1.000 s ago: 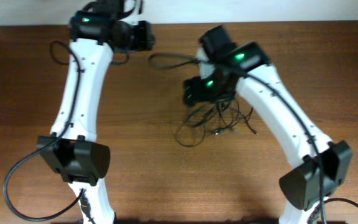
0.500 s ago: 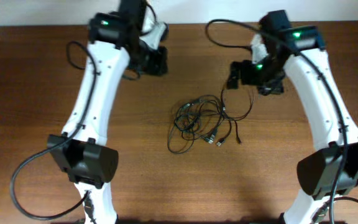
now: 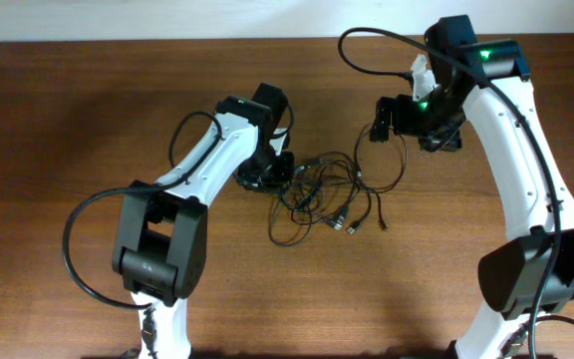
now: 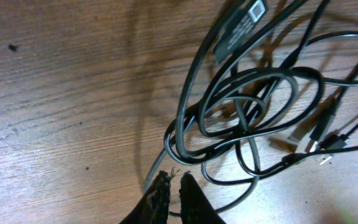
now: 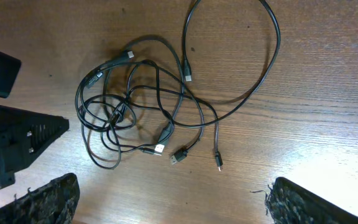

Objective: Untangle cables

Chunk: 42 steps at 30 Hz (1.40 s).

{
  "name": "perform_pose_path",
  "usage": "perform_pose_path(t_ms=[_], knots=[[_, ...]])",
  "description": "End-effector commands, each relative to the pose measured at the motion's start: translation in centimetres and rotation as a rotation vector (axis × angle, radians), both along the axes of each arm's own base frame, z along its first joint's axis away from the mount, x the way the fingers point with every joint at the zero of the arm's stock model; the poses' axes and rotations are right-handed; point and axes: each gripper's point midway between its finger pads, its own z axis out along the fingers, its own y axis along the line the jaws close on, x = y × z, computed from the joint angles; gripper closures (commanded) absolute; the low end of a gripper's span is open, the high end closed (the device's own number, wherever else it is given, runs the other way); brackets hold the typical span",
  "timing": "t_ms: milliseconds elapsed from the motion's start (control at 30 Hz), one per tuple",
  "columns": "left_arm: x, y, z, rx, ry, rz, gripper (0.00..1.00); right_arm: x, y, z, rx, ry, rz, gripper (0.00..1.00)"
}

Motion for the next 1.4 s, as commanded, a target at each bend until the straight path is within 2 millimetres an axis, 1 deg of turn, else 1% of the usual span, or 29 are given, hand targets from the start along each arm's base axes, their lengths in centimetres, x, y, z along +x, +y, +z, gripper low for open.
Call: perform_pose_path(t_ms=[0,67,133,167,200,233,333,400,433,467,500,567,633,700,733,767,867,967,1033,1067,1167,1233,1300,1333,1367], knots=[[-0.4,0.1,-0.4,0.052,-0.006,-0.001,0.91,0.2,-0.1,0.8,-0.006,-0.031,0.011,0.01],[-0.7,-0.1,-0.6,0.096,-0.015,0.002,0.87,0.2,-0.1,0.8,-0.006,-0.031,0.011,0.01],[-1.1,-1.0,-0.6,0.102,-0.022,-0.012,0.79,0.3,0.0,0.7,-0.006,-0.029,0.011,0.01],[-1.2,-1.6,-0.7,0.099,-0.03,-0.026,0.72,0.3,0.0,0.7,-0.006,-0.03,0.011,0.01],[-1.3,-2.1,-0.7,0.097,-0.039,-0.037,0.69,0.3,0.0,0.7,-0.006,-0.03,0.011,0.01],[-1.3,-2.4,-0.8,0.101,-0.049,-0.044,0.69,0.2,-0.1,0.7,-0.006,-0.029,0.011,0.01],[-1.1,-1.4,-1.3,0.177,-0.068,0.03,0.72,0.2,-0.1,0.7,-0.007,-0.028,0.011,0.01],[-1.1,-1.5,-1.9,0.175,-0.071,0.052,0.72,0.2,-0.1,0.7,-0.007,-0.028,0.011,0.01],[-1.3,-1.5,-2.3,0.176,-0.068,0.074,0.74,0.2,-0.1,0.7,-0.007,-0.028,0.011,0.01],[-1.4,-1.5,-2.6,0.179,-0.066,0.091,0.8,0.2,-0.1,0.7,-0.007,-0.027,0.011,0.01],[-1.4,-1.2,-2.8,0.191,-0.069,0.12,0.82,0.2,-0.1,0.7,-0.007,-0.027,0.011,0.01],[-1.3,-1.1,-2.9,0.198,-0.07,0.148,0.8,0.2,-0.1,0.7,-0.007,-0.027,0.011,0.01],[-1.9,-1.3,-3.2,0.206,-0.058,0.168,0.79,0.2,-0.1,0.7,-0.007,-0.027,0.011,0.01],[-2.5,-1.7,-3.9,0.21,-0.056,0.169,0.79,0.2,-0.1,0.7,-0.007,-0.027,0.011,0.01],[-2.5,-1.8,-4.2,0.208,-0.062,0.166,0.8,0.2,-0.1,0.7,-0.007,-0.027,0.011,0.01],[-2.5,-1.8,-4.5,0.205,-0.065,0.166,0.78,0.2,-0.1,0.7,-0.007,-0.027,0.011,0.01],[-2.6,-1.8,-5.5,0.195,-0.077,0.168,0.78,0.2,-0.1,0.7,-0.007,-0.027,0.011,0.01],[-2.6,-1.8,-5.7,0.195,-0.079,0.168,0.84,0.2,-0.1,0.7,-0.007,-0.027,0.011,0.01],[-2.2,-2.0,-5.7,0.183,-0.095,0.17,0.89,0.2,-0.1,0.7,-0.007,-0.027,0.011,0.01],[-2.1,-2.1,-5.7,0.18,-0.099,0.17,0.89,0.2,-0.1,0.7,-0.007,-0.027,0.011,0.01],[-2.1,-2.4,-6.0,0.172,-0.11,0.166,0.87,0.2,0.0,0.7,-0.006,-0.027,0.011,0.01],[-2.1,-2.4,-6.4,0.166,-0.116,0.166,0.8,0.2,0.0,0.7,-0.006,-0.027,0.011,0.01],[-2.0,-2.6,-6.6,0.155,-0.119,0.167,0.77,0.2,-0.1,0.7,-0.007,-0.027,0.011,0.01],[-2.1,-2.7,-6.9,0.153,-0.111,0.166,0.77,0.2,-0.1,0.7,-0.007,-0.027,0.011,0.01],[-2.2,-2.7,-7.2,0.153,-0.102,0.165,0.8,0.2,0.0,0.7,-0.006,-0.027,0.011,0.01]])
